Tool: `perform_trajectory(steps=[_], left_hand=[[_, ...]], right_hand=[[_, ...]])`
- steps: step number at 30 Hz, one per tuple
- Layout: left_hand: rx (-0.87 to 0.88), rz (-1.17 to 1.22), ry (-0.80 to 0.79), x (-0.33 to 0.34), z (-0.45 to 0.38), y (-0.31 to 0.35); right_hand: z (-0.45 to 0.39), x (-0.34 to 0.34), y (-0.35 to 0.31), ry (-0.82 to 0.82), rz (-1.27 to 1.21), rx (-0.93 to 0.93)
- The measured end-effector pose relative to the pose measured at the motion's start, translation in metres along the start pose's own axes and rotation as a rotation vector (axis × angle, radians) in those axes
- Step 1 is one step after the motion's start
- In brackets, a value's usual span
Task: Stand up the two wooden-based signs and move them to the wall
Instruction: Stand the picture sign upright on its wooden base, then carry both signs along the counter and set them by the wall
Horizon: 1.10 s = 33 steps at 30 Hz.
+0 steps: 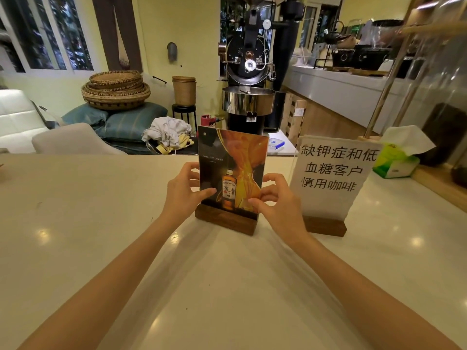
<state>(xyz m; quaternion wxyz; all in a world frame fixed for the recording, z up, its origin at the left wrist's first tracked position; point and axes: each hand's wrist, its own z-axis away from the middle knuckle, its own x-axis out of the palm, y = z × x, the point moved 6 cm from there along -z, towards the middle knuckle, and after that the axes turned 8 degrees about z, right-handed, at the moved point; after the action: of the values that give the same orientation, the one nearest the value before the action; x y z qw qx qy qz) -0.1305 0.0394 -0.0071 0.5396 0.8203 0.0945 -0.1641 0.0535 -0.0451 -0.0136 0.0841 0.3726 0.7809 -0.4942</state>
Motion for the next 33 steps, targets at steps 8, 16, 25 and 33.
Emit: perform_trajectory(steps=[8, 16, 25, 33], left_hand=[[-0.02, 0.002, -0.008, 0.001, 0.006, -0.007], [-0.041, 0.035, -0.017, 0.008, 0.02, -0.011], [-0.003, 0.093, 0.045, 0.012, 0.026, -0.002], [0.017, 0.066, 0.063, 0.013, 0.028, 0.001]], right_hand=[[0.004, 0.001, -0.003, -0.03, -0.002, 0.011], [0.016, -0.01, 0.011, -0.101, 0.041, 0.054], [0.041, -0.09, 0.049, 0.432, -0.04, 0.278], [0.039, -0.115, 0.074, 0.503, 0.011, 0.435]])
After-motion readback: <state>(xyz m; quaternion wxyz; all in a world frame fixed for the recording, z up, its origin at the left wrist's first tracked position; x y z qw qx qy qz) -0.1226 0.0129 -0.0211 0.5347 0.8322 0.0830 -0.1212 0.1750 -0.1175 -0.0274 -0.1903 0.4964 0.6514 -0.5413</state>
